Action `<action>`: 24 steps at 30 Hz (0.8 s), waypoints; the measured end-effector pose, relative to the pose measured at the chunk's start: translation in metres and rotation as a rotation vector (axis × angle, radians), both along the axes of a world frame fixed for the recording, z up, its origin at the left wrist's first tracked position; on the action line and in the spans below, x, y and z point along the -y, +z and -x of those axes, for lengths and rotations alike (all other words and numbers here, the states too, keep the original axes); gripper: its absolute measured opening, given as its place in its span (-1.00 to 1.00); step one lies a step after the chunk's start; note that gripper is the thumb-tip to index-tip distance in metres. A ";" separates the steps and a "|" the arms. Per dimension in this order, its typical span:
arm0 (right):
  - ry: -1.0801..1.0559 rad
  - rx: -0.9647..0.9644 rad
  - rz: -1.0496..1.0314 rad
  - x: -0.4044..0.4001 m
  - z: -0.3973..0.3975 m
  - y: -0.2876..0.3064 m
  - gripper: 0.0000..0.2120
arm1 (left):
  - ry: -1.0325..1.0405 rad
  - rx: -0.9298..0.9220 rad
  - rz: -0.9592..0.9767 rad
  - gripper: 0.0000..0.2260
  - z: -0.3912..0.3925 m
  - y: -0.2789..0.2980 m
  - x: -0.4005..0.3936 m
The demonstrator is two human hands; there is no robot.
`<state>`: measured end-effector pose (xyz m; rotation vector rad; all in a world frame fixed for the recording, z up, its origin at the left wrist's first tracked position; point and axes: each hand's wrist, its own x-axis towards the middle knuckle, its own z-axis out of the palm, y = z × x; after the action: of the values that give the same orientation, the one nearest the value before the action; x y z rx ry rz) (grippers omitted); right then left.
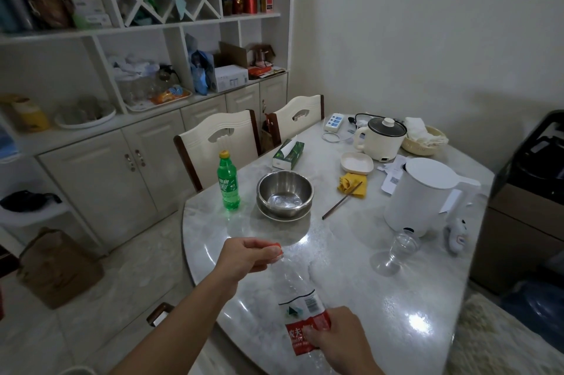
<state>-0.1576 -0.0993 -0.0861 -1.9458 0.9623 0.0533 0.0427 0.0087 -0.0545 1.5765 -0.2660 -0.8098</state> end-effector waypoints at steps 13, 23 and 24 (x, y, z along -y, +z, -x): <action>0.078 0.116 -0.584 -0.010 0.005 0.007 -0.67 | -0.167 -0.210 0.105 -0.83 -0.002 0.009 -0.007; 0.209 0.131 -0.948 -0.011 0.007 0.016 -0.67 | -0.328 -0.352 0.436 -0.75 0.002 0.012 -0.013; 0.186 0.140 -0.926 -0.011 0.006 0.016 -0.65 | -0.313 -0.321 0.411 -0.73 0.001 0.014 -0.012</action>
<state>-0.1638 -0.0885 -0.0706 -1.1459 0.5081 0.3918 0.0417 0.0208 -0.0408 1.0148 -0.4211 -1.1545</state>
